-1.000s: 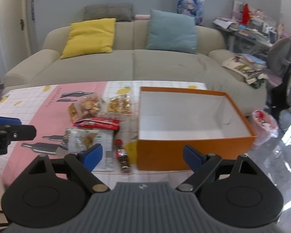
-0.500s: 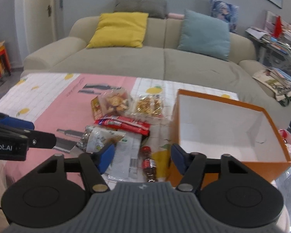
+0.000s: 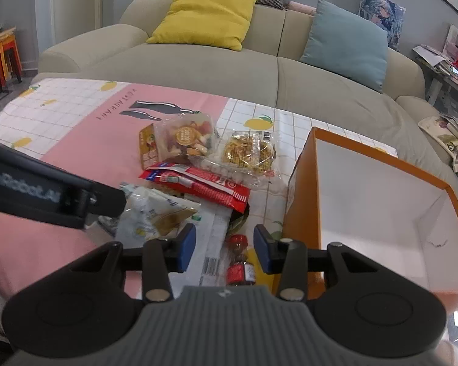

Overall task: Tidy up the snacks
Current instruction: 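Grasp the white-and-green snack bag with the left tool while the right tool reaches the nut bag, then lift the white-and-green bag with the left tool while the right tool grasps the orange-labelled nut bag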

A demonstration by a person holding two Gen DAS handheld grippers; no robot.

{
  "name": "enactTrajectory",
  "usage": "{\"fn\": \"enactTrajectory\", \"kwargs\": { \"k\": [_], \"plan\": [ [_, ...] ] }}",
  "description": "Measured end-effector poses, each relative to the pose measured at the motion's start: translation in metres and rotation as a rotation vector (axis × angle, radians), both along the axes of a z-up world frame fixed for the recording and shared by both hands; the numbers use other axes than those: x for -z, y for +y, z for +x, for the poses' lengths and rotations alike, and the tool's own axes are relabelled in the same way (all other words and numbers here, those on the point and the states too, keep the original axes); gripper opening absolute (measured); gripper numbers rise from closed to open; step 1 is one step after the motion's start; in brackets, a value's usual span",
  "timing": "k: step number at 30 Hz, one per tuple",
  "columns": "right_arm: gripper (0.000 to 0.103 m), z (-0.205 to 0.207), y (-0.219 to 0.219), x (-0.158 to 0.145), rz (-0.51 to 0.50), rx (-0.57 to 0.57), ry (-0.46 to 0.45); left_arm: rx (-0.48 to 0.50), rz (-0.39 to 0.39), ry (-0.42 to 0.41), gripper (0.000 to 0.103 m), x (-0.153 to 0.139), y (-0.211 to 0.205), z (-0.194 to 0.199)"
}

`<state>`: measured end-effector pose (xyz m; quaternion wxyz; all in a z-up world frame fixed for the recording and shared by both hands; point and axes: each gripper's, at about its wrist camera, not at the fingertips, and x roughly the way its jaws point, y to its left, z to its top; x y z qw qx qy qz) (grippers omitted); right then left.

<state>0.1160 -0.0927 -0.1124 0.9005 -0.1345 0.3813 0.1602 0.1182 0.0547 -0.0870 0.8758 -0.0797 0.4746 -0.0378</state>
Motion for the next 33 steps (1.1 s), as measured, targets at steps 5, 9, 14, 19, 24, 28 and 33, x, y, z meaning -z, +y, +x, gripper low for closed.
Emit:
{"fn": "enactTrajectory", "kwargs": {
  "k": [5,9,14,19,24,28,33],
  "plan": [
    [0.039,0.016,0.004,0.015,-0.02,-0.015,0.029,0.003,0.019,0.06,0.083,0.025,-0.002,0.021],
    [0.037,0.027,0.008,0.025,-0.047,-0.039,0.039,-0.003,0.027,0.092,0.079,0.039,-0.002,0.031],
    [0.037,0.039,0.015,0.034,-0.089,-0.074,0.034,-0.017,0.002,0.12,0.06,0.049,0.0,0.042],
    [0.037,0.047,0.021,0.035,-0.099,-0.111,0.022,-0.022,-0.021,0.122,0.042,0.046,0.005,0.044],
    [0.037,0.055,0.03,0.025,-0.092,-0.17,-0.015,-0.068,-0.037,0.089,0.039,0.027,0.021,0.034],
    [0.046,0.067,0.047,0.016,-0.111,-0.251,-0.085,-0.126,-0.016,0.046,0.039,0.009,0.039,0.034],
    [0.057,0.084,0.083,0.018,-0.224,-0.425,-0.172,-0.175,0.027,0.039,0.039,0.005,0.059,0.051]
  ]
}}
